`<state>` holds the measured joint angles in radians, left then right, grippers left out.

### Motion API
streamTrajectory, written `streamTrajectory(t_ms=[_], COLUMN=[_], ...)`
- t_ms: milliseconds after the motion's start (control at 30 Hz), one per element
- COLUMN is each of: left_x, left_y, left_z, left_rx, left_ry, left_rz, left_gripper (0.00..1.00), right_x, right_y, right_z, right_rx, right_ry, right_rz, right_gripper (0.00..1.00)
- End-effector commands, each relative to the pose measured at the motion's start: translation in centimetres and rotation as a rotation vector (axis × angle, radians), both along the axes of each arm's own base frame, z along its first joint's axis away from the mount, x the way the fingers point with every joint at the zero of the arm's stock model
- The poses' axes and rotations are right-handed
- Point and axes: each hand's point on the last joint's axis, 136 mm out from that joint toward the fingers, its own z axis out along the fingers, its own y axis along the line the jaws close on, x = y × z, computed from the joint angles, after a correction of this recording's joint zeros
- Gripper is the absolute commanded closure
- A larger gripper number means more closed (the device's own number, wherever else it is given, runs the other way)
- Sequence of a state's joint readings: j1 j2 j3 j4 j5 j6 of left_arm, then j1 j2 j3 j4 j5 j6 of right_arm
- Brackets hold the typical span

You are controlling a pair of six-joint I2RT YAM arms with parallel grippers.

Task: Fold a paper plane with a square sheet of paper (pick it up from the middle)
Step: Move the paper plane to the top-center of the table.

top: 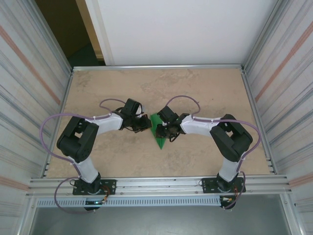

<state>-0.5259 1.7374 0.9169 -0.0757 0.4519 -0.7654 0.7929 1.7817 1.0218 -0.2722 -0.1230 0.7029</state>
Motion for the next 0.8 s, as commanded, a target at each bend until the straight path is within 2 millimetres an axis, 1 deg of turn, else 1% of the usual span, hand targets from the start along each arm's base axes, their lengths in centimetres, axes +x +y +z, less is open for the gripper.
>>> streamTrajectory(t_ms=[0, 67, 133, 300, 367, 433, 533, 667, 767], left_x=[-0.1, 0.2, 0.5, 1.0, 1.0, 0.9, 0.9, 0.7, 0.5], left_y=[0.3, 1.0, 2.1, 6.0, 7.3, 8.6, 10.1, 11.4, 11.9], left_z=[1.0, 1.6, 2.0, 2.4, 2.6, 2.8, 3.1, 3.3, 3.0], left_rx=[-0.001, 0.007, 0.022, 0.079, 0.091, 0.103, 0.117, 0.13, 0.136], left_ry=[-0.004, -0.015, -0.027, -0.044, -0.049, -0.058, -0.072, -0.087, -0.082], left_rz=[0.007, 0.025, 0.053, 0.132, 0.157, 0.184, 0.215, 0.242, 0.247], left_gripper=[0.84, 0.77, 0.69, 0.53, 0.49, 0.46, 0.42, 0.37, 0.33], right_x=[0.3, 0.4, 0.6, 1.8, 2.6, 3.6, 5.3, 8.3, 10.5], right_y=[-0.6, -0.9, -1.6, -3.2, -3.7, -4.2, -4.5, -4.7, -5.0], right_z=[-0.1, -0.1, 0.0, 0.5, 0.7, 0.8, 1.3, 1.7, 1.5], right_rx=[-0.058, -0.082, -0.115, -0.208, -0.237, -0.25, -0.244, -0.24, -0.259], right_ry=[-0.005, -0.011, -0.019, -0.06, -0.074, -0.081, -0.093, -0.112, -0.12], right_rz=[-0.029, -0.04, -0.062, -0.108, -0.117, -0.129, -0.136, -0.122, -0.101], right_gripper=[0.76, 0.79, 0.83, 0.9, 0.92, 0.94, 0.96, 0.96, 0.96])
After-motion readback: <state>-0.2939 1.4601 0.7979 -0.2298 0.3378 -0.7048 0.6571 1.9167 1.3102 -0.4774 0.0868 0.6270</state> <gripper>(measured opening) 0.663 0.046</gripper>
